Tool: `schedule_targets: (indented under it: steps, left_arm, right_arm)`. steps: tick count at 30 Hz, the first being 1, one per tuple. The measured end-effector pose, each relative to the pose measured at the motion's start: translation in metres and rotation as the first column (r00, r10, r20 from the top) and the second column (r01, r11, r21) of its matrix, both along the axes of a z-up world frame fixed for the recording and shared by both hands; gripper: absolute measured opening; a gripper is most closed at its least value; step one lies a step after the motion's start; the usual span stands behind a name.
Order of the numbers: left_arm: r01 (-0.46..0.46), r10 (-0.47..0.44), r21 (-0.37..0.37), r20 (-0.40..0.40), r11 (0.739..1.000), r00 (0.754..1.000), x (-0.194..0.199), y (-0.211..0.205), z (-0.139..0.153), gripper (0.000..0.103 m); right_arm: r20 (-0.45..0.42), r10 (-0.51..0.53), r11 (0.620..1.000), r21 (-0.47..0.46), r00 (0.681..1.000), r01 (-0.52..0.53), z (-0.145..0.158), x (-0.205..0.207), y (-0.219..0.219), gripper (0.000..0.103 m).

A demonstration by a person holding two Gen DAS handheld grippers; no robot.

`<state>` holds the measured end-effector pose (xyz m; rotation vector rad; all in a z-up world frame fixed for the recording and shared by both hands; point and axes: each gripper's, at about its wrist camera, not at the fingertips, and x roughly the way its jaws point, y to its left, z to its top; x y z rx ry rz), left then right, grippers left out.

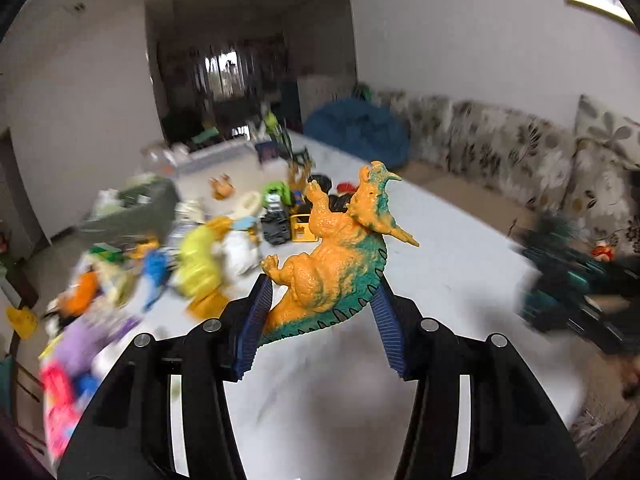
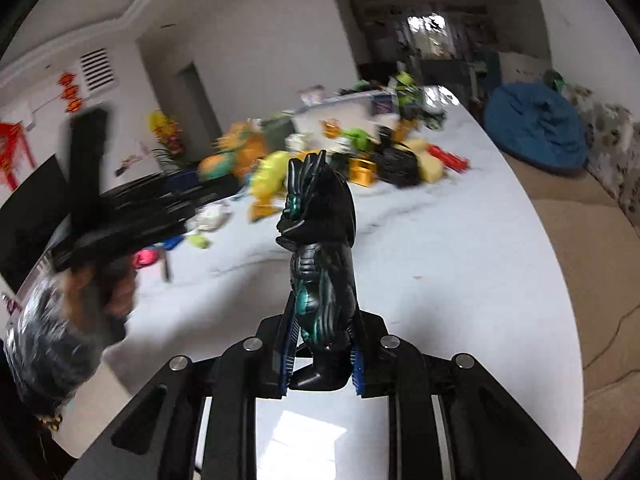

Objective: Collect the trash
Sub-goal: 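Carry both figures over the cardboard box and open both tools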

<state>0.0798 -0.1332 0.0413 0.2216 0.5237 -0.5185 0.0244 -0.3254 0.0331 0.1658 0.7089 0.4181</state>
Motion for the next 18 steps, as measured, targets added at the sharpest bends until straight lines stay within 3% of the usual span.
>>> schedule_targets:
  steps: [4,7,9,12,16,18]
  left_arm:
    - [-0.01,0.01,-0.051,0.005,0.999,1.0,-0.085,0.045,0.013,0.05]
    - [-0.03,0.029,-0.048,-0.01,0.998,1.0,-0.146,0.076,-0.002,0.05]
    - [-0.033,0.032,-0.024,-0.019,0.999,0.999,-0.184,0.09,-0.021,0.05]
    - [-0.016,0.016,0.005,-0.092,1.0,0.996,-0.224,0.099,-0.057,0.05]
    - [-0.004,0.012,0.037,-0.227,0.999,0.974,-0.243,0.104,-0.113,0.05]
    - [0.0,0.024,0.073,-0.324,0.997,0.946,-0.234,0.108,-0.155,0.05]
  right_arm:
    - [0.006,0.091,0.995,0.038,0.996,-0.091,0.01,-0.042,0.033,0.022]
    - [-0.034,0.183,0.983,0.042,0.983,-0.181,0.003,-0.081,0.061,0.022]
    - [-0.092,0.237,0.971,0.039,0.967,-0.234,-0.012,-0.108,0.078,0.022]
    - [-0.168,0.286,0.958,0.013,0.943,-0.288,-0.036,-0.139,0.097,0.022]
    - [-0.317,0.329,0.94,0.021,0.89,-0.34,-0.09,-0.16,0.12,0.022]
    - [-0.385,0.337,0.931,-0.001,0.859,-0.366,-0.121,-0.164,0.131,0.026]
